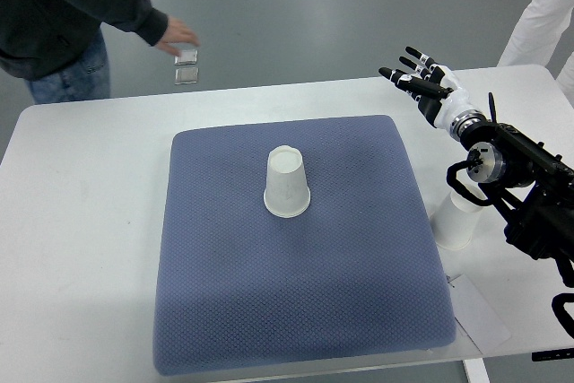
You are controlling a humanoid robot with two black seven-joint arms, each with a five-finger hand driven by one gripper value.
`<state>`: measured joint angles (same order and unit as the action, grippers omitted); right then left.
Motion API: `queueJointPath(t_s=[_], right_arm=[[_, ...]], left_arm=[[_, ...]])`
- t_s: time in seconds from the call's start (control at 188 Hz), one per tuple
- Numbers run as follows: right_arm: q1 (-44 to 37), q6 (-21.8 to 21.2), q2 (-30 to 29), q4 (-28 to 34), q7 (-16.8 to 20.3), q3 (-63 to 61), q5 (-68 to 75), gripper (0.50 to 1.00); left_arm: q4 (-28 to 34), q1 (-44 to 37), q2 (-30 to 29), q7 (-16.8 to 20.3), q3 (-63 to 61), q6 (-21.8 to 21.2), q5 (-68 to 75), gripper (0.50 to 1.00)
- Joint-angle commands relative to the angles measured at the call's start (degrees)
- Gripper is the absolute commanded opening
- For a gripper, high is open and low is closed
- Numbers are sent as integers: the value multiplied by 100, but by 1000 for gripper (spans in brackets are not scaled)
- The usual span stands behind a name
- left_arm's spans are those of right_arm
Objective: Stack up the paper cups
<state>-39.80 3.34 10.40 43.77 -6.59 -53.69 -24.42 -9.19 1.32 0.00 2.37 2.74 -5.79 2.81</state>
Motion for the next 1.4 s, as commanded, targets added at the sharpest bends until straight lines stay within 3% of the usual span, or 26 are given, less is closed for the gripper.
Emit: queueJointPath(t_s=[0.0, 0.526, 1.396], right_arm=[[-1, 0, -3, 0, 0, -2, 8, 926], [-1, -9, -3, 0, 0, -10, 8, 926], [-1, -369, -223, 0, 0, -98, 16, 926]], left_arm=[[-3, 0, 0, 0, 25, -1, 0, 1000], [5, -9, 0, 0, -2, -1, 0, 1000], [14, -9, 0, 0, -2, -1, 0, 1000]])
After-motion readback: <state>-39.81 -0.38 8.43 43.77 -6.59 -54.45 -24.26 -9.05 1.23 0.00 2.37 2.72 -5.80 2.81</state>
